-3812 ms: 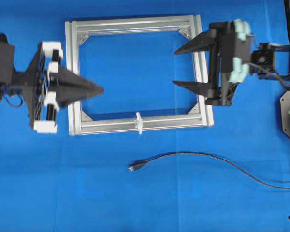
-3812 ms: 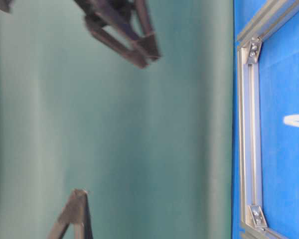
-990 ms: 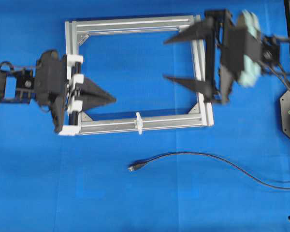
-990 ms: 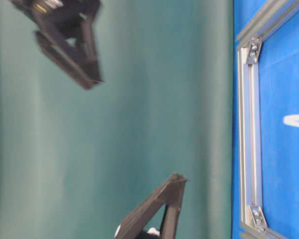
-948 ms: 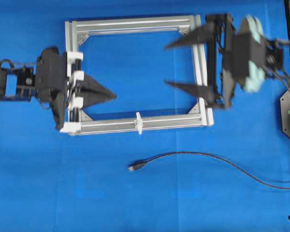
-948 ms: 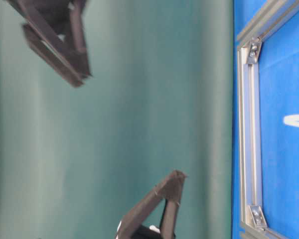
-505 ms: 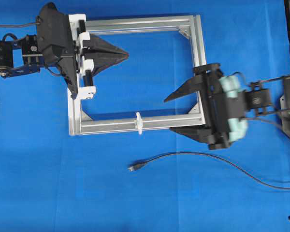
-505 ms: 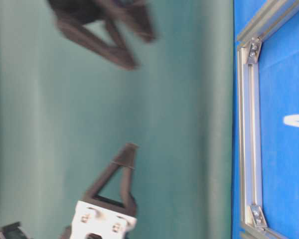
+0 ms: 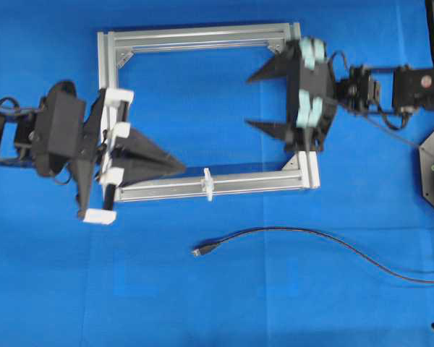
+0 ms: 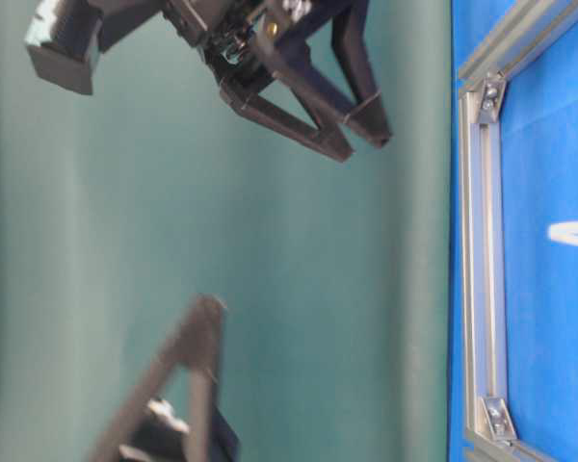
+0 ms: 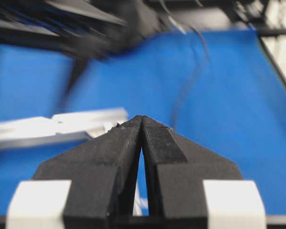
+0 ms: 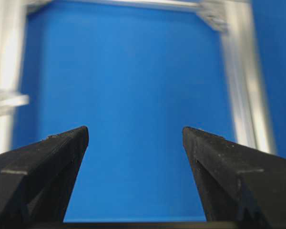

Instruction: Insert the wire through the string loop located in the center.

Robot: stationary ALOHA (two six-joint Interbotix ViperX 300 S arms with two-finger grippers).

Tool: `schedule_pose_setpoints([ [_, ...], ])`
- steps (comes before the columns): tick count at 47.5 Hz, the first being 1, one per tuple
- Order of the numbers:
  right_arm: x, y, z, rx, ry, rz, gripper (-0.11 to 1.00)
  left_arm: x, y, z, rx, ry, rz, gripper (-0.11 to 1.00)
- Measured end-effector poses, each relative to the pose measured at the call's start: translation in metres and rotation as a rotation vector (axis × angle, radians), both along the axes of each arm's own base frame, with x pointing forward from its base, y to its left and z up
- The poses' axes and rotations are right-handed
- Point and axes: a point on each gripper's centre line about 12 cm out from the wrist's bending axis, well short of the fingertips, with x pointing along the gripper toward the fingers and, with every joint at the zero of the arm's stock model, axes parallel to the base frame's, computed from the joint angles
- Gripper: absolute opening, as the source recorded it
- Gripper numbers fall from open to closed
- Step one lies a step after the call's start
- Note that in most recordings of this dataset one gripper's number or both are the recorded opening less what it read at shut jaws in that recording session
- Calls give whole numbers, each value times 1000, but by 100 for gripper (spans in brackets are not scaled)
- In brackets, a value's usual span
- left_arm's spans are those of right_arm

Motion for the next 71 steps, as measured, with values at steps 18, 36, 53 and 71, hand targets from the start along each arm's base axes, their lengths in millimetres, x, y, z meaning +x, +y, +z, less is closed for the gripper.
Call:
schedule_pose_setpoints([
  [18,2,-9,58,-42,-139,-22,75,-7,11,-34,8,115,32,0],
  [36,-8,76,81,-31,-206,222,75,-2,76,-44,-4,141,222,0],
  [53,-8,87,29,-2,-29,243,75,15,67,-5,8,-15,193,0],
  [71,-11,16,14,-5,-8,34,75,7,3,-2,8,-11,10,0],
])
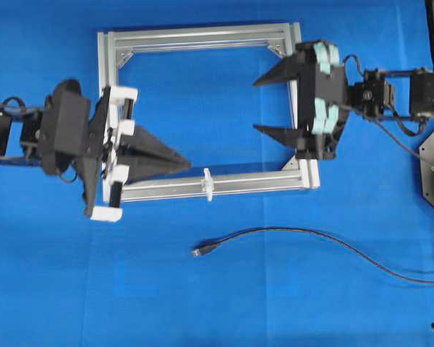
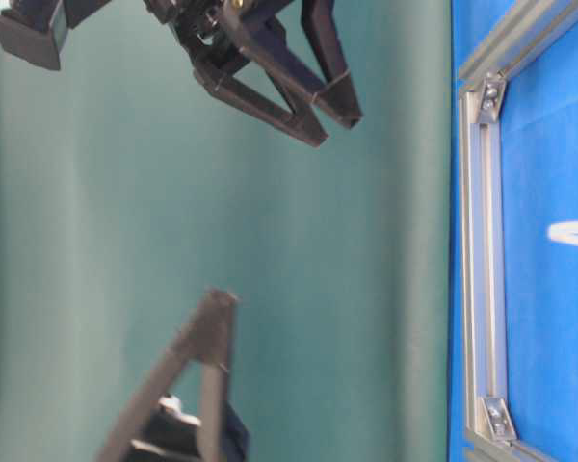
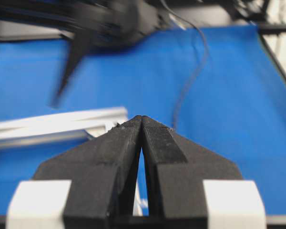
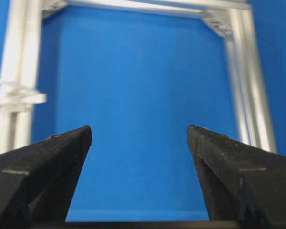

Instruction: Insert the wire through the string loop located in the center.

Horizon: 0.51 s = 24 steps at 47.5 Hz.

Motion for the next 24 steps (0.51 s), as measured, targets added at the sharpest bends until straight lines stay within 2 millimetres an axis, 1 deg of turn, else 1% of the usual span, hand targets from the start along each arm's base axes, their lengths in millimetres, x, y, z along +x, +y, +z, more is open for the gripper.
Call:
schedule_pose_setpoints([
  [5,1,-11,5,-12,-25,-24,75,-6,-1,-10,-3,49,-5,0],
  [9,2,-14,14,-26,-49,-29,75,-9,0,-16,-1,75,-5,0],
  [16,5,-13,34,-47,-103,-20,75,-12,6,-23,-1,98,14,0],
  [21,3,-12,48,-49,-144,-20,75,-12,17,-28,0,114,45,0],
  [24,1,-7,54,-49,-161,-7,75,-11,25,-29,-3,117,69,0],
])
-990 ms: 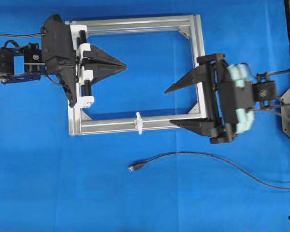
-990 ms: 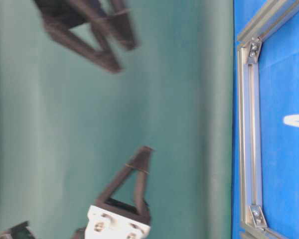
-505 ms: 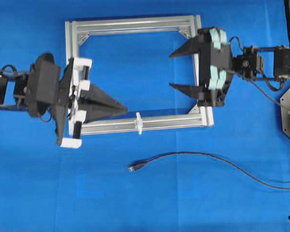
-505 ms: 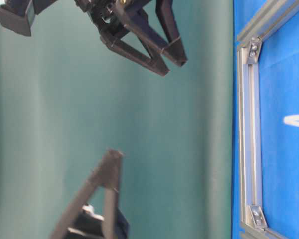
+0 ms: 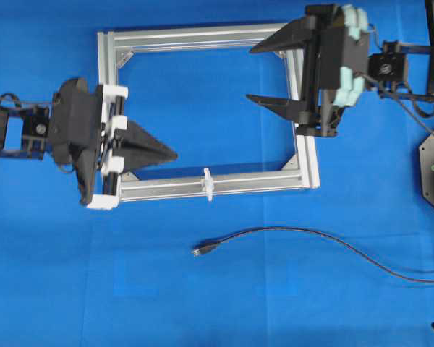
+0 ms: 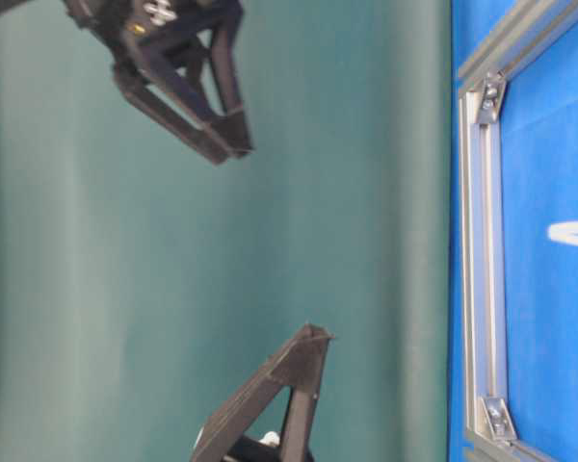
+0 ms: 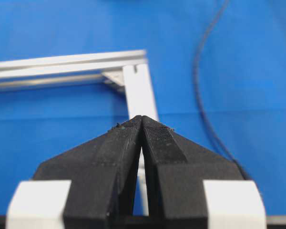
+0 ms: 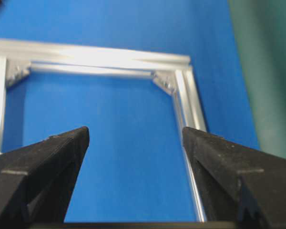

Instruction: Insert the wire through the string loop located in the center.

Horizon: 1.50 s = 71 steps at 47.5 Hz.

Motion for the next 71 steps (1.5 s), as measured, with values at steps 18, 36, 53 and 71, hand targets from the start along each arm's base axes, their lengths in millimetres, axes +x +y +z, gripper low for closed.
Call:
schedule_pose_setpoints([
  [18,-15,71,11,-3,-13,212,75,4,41,3,-1,-22,124,0],
  [36,-10,66,-48,14,177,188,75,17,27,36,9,-139,78,0],
  [53,-6,6,-53,29,167,9,75,8,-25,24,-3,-80,-69,0],
  [71,5,-8,-17,4,49,-17,75,-1,-3,-2,-1,9,-7,0],
])
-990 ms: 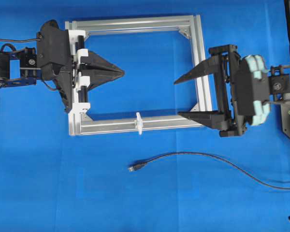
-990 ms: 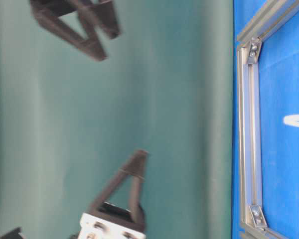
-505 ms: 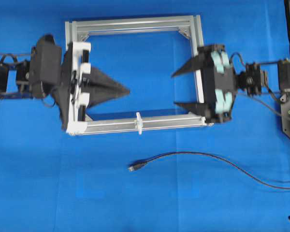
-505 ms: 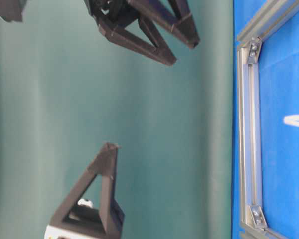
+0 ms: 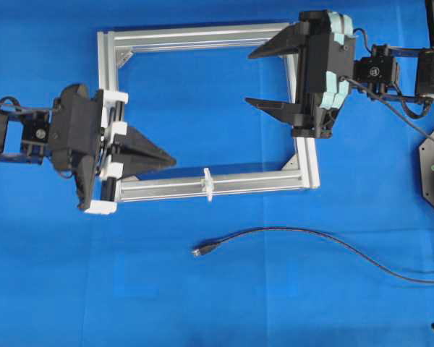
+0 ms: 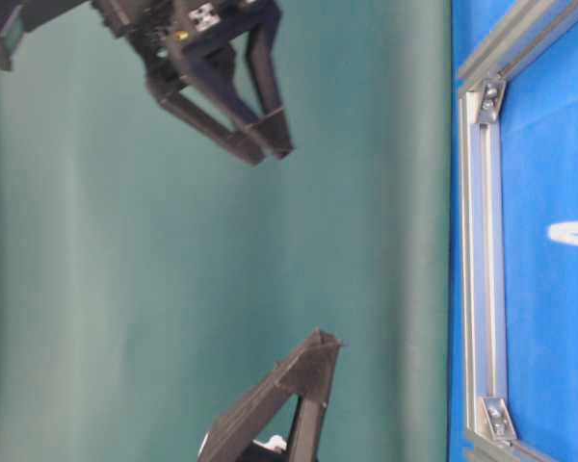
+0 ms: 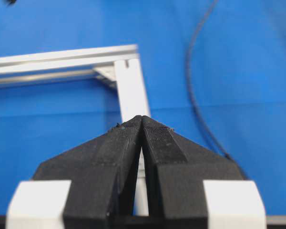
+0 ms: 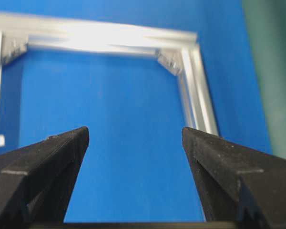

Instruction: Insert the wire through the string loop located in the center.

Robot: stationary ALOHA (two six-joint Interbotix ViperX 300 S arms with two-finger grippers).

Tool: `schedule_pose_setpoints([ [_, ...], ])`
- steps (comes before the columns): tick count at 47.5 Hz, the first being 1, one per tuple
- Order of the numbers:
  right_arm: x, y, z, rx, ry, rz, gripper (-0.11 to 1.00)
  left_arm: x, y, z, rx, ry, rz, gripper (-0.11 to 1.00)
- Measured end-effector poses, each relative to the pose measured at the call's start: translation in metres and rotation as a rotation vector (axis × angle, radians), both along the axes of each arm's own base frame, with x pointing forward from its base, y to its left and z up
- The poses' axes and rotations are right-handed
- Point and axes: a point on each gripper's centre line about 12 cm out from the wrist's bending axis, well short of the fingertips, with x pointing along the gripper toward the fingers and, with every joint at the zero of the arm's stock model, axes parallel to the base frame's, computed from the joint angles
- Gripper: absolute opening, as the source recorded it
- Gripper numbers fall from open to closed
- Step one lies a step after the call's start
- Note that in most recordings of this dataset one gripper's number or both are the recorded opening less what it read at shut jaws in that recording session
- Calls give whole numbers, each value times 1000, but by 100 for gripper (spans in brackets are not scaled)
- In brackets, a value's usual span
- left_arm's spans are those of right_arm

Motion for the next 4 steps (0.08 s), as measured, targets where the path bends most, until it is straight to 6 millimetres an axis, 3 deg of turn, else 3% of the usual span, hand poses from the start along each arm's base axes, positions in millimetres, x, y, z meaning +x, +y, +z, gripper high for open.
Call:
schedule_pose_setpoints([
  [4,0,8,9,-3,-21,23,75,0,9,-1,0,2,26,0],
])
